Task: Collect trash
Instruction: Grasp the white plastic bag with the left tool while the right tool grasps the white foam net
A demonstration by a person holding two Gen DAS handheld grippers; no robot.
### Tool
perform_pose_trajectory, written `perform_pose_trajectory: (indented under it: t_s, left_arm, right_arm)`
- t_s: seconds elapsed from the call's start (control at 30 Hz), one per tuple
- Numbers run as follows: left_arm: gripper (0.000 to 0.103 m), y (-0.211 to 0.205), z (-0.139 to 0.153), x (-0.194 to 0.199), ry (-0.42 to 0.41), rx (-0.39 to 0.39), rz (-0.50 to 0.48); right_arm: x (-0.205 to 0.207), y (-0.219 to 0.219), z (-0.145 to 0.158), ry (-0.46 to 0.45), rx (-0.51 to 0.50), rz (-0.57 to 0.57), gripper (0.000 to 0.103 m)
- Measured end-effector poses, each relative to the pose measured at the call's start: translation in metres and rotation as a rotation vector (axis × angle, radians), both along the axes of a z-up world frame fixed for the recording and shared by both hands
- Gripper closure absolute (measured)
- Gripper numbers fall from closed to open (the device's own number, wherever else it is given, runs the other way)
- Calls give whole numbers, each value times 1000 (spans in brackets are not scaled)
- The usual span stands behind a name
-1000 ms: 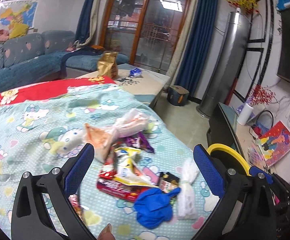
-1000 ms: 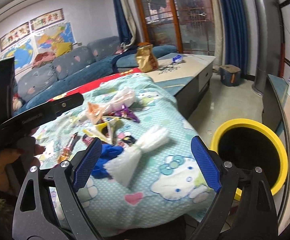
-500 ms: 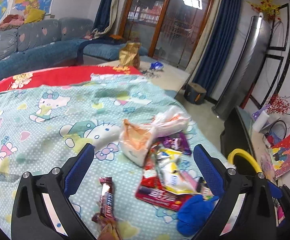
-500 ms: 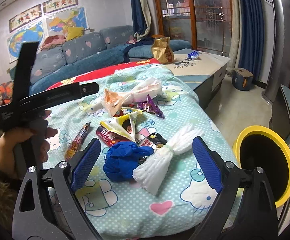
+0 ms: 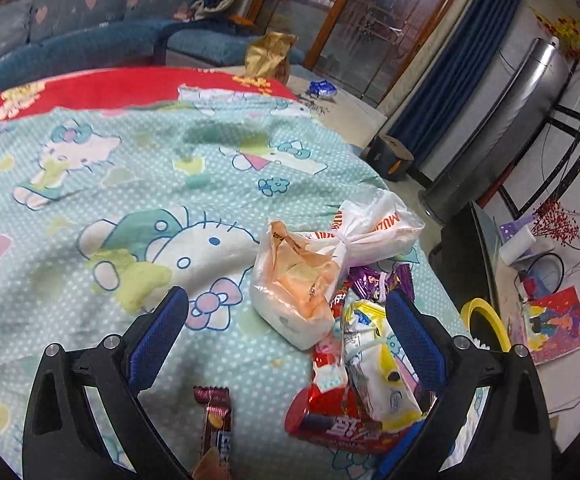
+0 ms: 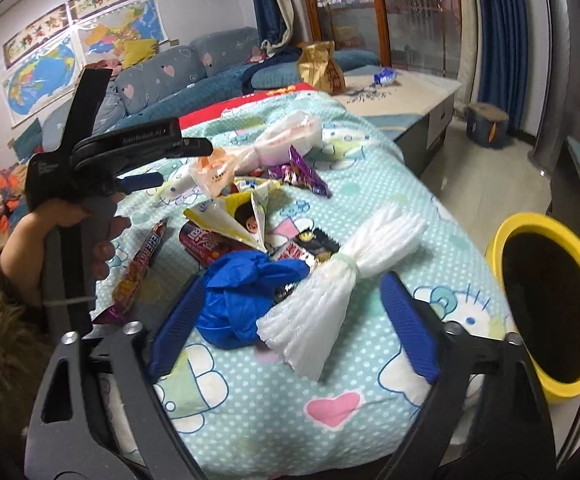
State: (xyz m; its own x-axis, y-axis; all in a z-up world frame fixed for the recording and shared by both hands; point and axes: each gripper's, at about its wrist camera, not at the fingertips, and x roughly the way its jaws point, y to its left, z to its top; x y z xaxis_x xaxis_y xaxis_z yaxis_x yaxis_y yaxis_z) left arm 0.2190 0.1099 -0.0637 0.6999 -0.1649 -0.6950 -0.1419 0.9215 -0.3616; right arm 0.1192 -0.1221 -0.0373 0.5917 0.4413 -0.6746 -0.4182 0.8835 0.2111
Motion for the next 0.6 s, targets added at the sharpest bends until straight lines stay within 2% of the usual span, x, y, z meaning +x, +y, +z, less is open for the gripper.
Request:
perform_pose_trajectory:
  t_s: [0.13, 0.2, 0.27, 0.37, 0.4, 0.47, 0.6]
  left_arm:
    - [11, -1, -6, 10, 15, -46, -14]
    - [20, -1, -10, 15, 28, -64, -15]
    - [26, -2, -14, 19, 39, -71, -14]
    - [36, -3, -17, 23, 46, -89, -21]
    - [40, -4, -18, 24, 48, -95, -22]
    - [55, -2, -20, 27, 52, -100, -21]
    - [64, -4, -21, 27, 46, -107, -24]
  right_arm:
    - [5, -2, -12, 65, 28, 11, 45]
    - [7, -4, -17, 97, 45, 9, 54]
    - [7, -8, -22, 126, 61, 7, 68]
    - [6, -14, -25, 140, 73, 1, 79]
    - [4, -16, -25, 144, 76, -3, 81]
    - [3, -21, -25, 149, 80, -8, 86]
    - [-2, -27, -21, 132, 80, -20, 88]
